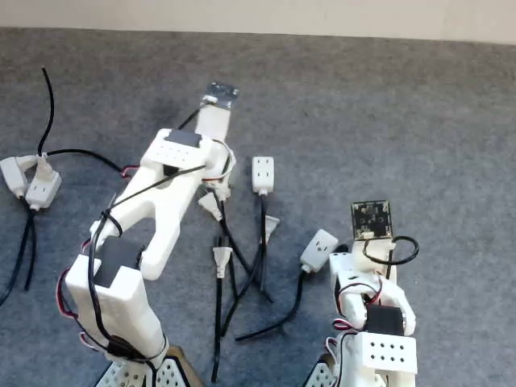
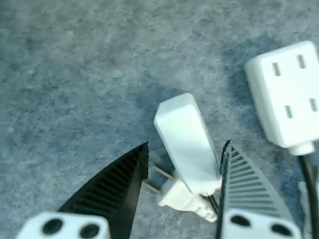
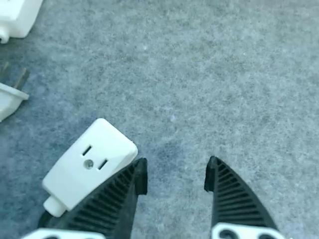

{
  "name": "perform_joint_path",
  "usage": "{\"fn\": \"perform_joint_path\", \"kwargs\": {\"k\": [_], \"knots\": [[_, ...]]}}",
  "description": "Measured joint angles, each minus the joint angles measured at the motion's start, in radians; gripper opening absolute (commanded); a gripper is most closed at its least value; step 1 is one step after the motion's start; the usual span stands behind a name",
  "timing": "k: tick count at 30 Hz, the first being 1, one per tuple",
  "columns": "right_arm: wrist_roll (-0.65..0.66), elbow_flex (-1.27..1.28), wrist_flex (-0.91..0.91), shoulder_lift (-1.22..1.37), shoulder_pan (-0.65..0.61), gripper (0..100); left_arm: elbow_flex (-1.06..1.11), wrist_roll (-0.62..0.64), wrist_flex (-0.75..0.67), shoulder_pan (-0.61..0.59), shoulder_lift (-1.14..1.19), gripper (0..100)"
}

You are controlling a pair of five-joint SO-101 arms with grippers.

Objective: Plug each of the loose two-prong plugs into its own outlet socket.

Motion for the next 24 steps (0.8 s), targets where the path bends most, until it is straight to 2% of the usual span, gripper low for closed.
{"fn": "perform_joint_path", "kwargs": {"k": [8, 15, 20, 24], "knots": [[0.0, 0.0, 0.0, 0.0, 0.0, 19.1, 0.0, 0.002, 0.0, -0.074, 0.0, 23], [0.0, 0.0, 0.0, 0.0, 0.0, 19.1, 0.0, 0.002, 0.0, -0.084, 0.005, 23], [0.0, 0.0, 0.0, 0.0, 0.0, 19.1, -0.002, 0.008, 0.054, -0.084, 0.005, 23], [0.0, 0.0, 0.0, 0.0, -0.008, 19.1, -0.023, 0.094, 0.132, -0.069, 0.005, 23]]}}
